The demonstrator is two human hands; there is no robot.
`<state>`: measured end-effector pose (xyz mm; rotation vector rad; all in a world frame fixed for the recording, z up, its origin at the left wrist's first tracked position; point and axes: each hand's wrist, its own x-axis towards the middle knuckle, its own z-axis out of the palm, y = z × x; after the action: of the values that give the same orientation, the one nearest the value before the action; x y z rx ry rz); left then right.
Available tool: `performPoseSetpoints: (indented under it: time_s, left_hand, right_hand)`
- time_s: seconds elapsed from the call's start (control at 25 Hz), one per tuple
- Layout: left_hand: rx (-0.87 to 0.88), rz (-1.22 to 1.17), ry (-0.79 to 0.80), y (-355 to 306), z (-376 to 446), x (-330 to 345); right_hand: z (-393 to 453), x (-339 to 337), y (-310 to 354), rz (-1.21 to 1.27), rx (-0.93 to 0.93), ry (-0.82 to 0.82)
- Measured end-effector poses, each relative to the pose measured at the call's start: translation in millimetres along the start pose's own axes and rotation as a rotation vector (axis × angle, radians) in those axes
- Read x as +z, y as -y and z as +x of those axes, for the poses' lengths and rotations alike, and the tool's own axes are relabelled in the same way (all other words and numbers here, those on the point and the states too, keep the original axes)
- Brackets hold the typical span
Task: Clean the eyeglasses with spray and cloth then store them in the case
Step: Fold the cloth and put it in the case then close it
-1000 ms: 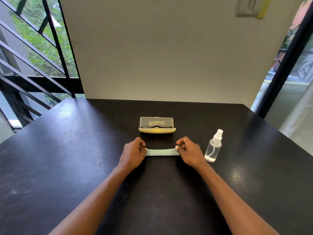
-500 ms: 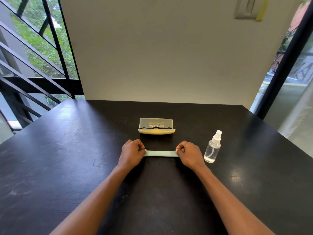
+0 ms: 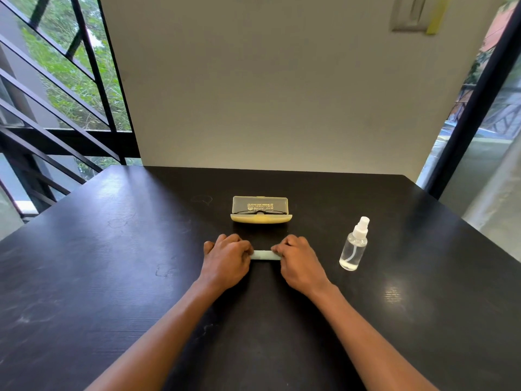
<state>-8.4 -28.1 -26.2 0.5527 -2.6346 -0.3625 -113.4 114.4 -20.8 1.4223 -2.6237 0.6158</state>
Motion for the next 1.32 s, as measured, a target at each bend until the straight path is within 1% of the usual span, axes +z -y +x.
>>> performPoseSetpoints:
  time_s: [0.12,0.24,0.32,0.4,0.52,0.64,0.8,0.88,1.0,1.08,1.24,1.32]
  left_hand:
    - [-0.076,-0.025,-0.011,6.8,-3.7,-2.0]
    - [-0.154,-0.039,-0.026,10.2,-2.7,-6.6]
    - [-0.209,-0.050,0.005,9.9,1.3,-7.8]
    - [-0.261,-0.063,0.061,9.0,5.0,-7.9]
    - [-0.353,-0.094,0.190,6.7,10.5,-9.7]
    - [-0.443,-0.113,0.282,2.8,20.7,-13.0]
    - [-0.611,-0.148,0.400,-5.2,34.4,-19.4]
    - [-0.639,-0.182,0.439,-9.0,38.3,-22.1]
    - [-0.643,-0.284,0.456,-13.8,41.6,-20.9]
    - [-0.665,-0.406,0.440,-16.7,42.1,-22.1]
    - [-0.825,-0.786,0.394,-23.4,41.1,-33.3]
    - [-0.887,-0.926,0.372,-26.3,38.3,-37.5]
  right_hand:
    - [-3.3,-0.7,-4.2,-0.025,0.010,0.053]
    - [-5.0,-5.0,-8.6,-0.041,0.044,0.045]
    - [-5.6,-6.8,-6.7,-0.042,0.052,0.033]
    - [-6.7,-6.5,-1.5,-0.041,0.038,0.024]
    - [-8.2,-5.4,6.7,-0.050,0.004,0.027]
    - [-10.4,-4.7,12.0,-0.097,-0.021,0.069]
    - [-13.6,-3.0,14.7,-0.145,-0.030,0.116]
    - [-14.4,-3.3,15.3,-0.165,-0.031,0.128]
    - [-15.8,-3.3,16.5,-0.187,-0.032,0.145]
    - [-15.9,-3.3,17.3,-0.188,-0.033,0.150]
    - [-13.9,-4.7,19.2,-0.196,-0.035,0.161]
    - [-13.0,-5.7,20.2,-0.214,-0.029,0.171]
